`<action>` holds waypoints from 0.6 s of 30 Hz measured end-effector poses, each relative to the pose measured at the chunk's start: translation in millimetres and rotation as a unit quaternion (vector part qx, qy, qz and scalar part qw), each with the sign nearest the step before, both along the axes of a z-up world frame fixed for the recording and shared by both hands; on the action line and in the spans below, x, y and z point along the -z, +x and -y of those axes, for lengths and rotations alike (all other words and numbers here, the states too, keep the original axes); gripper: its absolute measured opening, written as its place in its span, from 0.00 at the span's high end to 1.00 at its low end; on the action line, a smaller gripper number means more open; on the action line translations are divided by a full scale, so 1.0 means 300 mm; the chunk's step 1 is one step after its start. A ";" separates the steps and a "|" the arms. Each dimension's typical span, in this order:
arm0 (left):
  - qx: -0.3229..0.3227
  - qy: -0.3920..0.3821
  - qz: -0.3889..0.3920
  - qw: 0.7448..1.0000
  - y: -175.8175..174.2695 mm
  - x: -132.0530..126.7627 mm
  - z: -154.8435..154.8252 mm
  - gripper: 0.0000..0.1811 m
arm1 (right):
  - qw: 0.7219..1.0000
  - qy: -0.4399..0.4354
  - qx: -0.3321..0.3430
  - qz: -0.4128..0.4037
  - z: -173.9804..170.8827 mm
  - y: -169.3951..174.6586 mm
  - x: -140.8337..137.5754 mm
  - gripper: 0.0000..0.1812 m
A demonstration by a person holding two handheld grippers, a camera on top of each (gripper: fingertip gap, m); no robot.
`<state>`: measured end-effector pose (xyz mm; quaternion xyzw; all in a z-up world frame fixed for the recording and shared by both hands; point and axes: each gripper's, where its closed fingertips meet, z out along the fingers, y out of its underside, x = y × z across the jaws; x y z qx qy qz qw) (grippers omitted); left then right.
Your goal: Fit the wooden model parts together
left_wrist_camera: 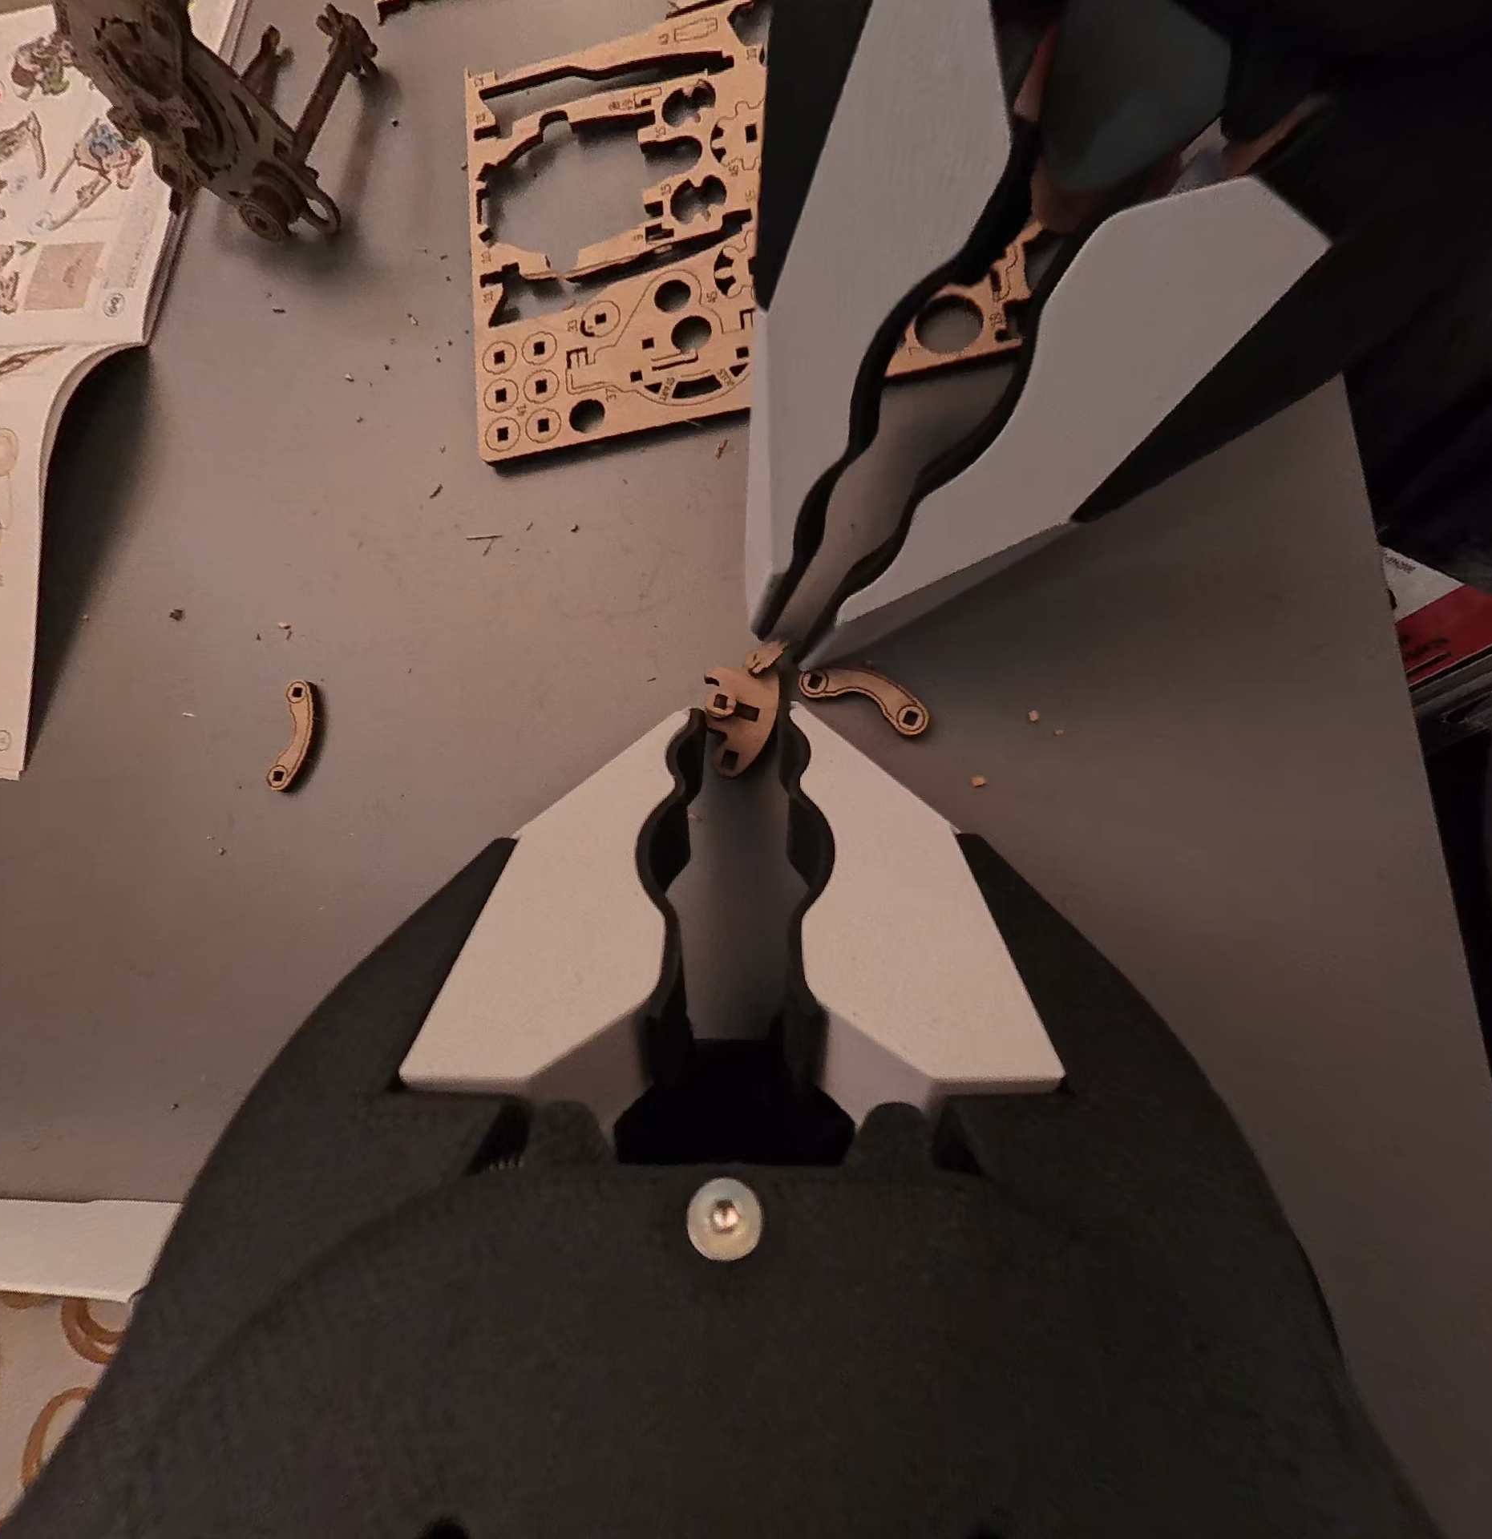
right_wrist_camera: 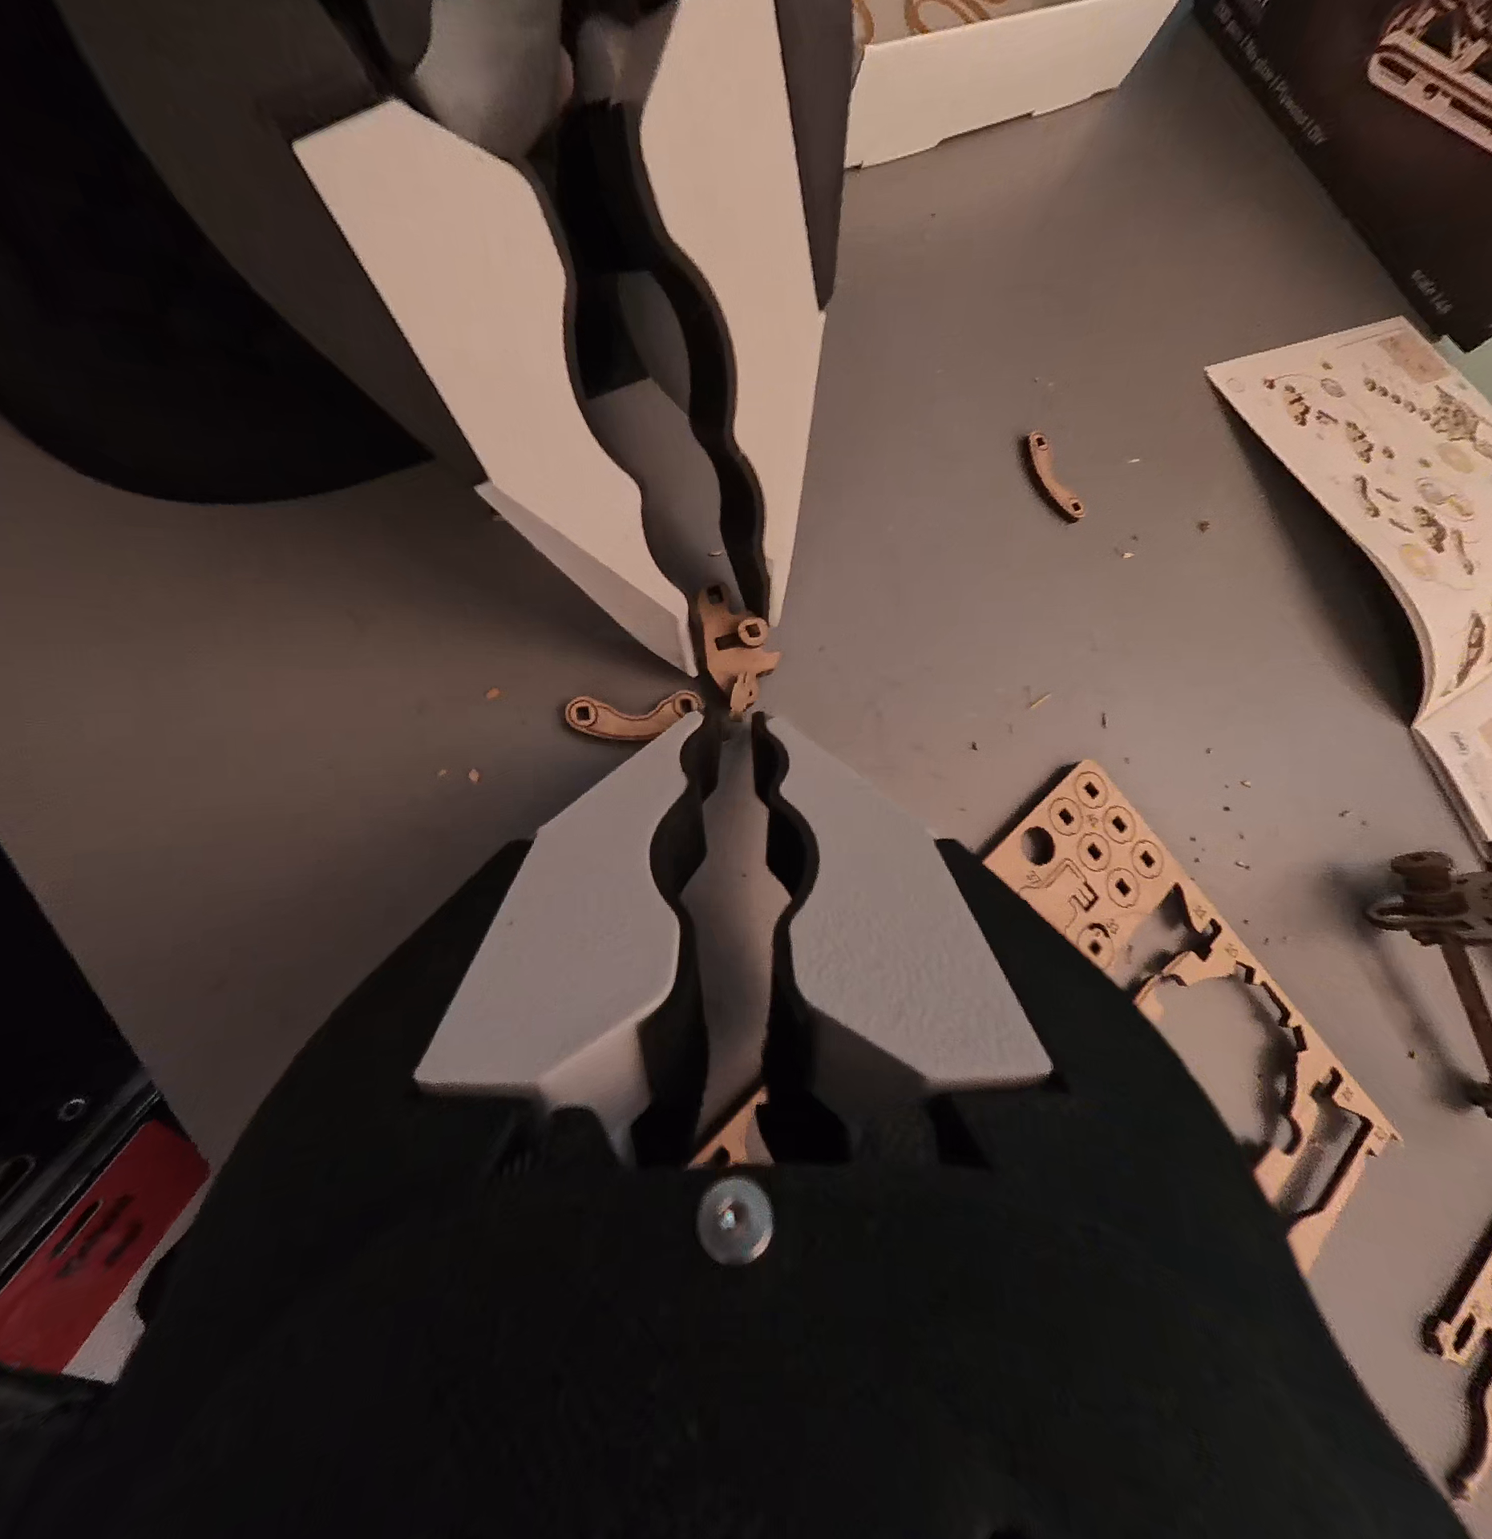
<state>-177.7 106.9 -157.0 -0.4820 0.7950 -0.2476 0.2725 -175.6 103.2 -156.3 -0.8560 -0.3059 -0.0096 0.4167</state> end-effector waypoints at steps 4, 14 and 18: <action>0.000 -0.001 0.000 1.000 0.000 0.000 0.000 0.92 | 1.000 -0.001 0.001 -0.011 0.002 -0.001 -0.006 1.00; 0.002 -0.005 0.008 1.000 -0.013 -0.024 -0.008 0.83 | 0.988 -0.094 -0.026 -0.118 0.031 0.007 -0.081 1.00; 0.030 -0.009 0.066 0.997 -0.026 -0.119 -0.018 0.86 | 0.969 -0.121 -0.055 -0.208 0.047 -0.017 -0.148 1.00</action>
